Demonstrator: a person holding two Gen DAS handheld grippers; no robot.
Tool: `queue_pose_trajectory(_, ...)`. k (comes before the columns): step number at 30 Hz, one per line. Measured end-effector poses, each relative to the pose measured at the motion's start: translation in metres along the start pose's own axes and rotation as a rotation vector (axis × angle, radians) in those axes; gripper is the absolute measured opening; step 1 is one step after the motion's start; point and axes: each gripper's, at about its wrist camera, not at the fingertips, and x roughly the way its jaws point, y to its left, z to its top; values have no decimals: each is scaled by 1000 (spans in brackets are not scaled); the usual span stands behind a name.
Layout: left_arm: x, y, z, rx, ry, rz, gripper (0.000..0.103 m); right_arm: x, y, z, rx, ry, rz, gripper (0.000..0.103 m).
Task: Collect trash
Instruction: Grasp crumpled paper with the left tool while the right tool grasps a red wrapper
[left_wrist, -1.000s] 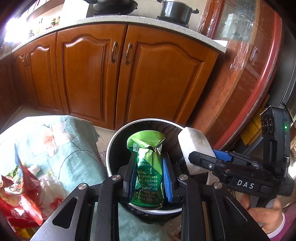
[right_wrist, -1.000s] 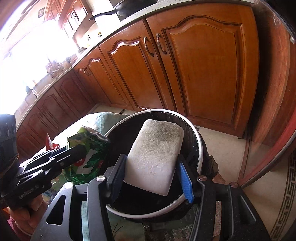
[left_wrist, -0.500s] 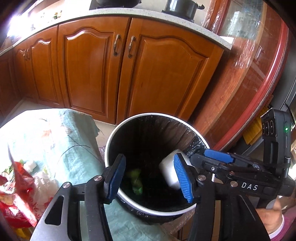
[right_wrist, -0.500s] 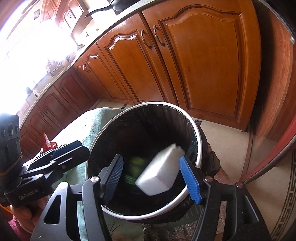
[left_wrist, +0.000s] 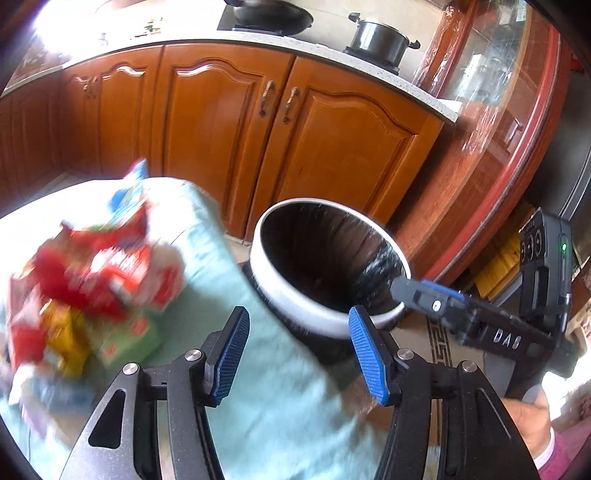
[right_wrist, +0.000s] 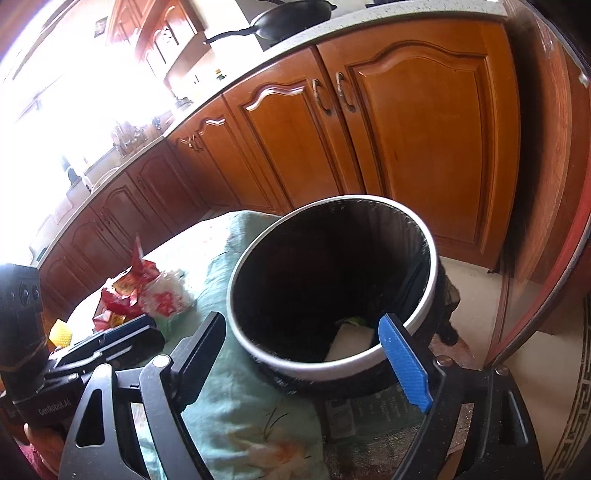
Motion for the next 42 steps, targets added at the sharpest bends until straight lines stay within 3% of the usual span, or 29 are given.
queue_pose_trajectory(12, -91, 53, -65, -106, -48, 99, 56, -3, 51, -43, -20, 38, 67, 87)
queue_pose_trajectory(21, -136, 88, -81, -222, -86, 202, 59, 19, 92, -54, -69, 76, 132, 87)
queue_pose_trajectory(32, -133, 96, -63, -281, -67, 183, 65, 49, 130, -20, -81, 57, 212, 85)
queue_pose_trajectory(37, -110, 101, -47, -267, -43, 216, 67, 71, 141, 2, -68, 48, 253, 71)
queue_pose_trajectory(40, -100, 101, -44, -248, -27, 231, 63, 87, 149, 17, -45, 48, 281, 65)
queue_pose_trajectory(42, -95, 100, -45, -230, -13, 233, 47, 97, 153, 25, -41, 41, 288, 62)
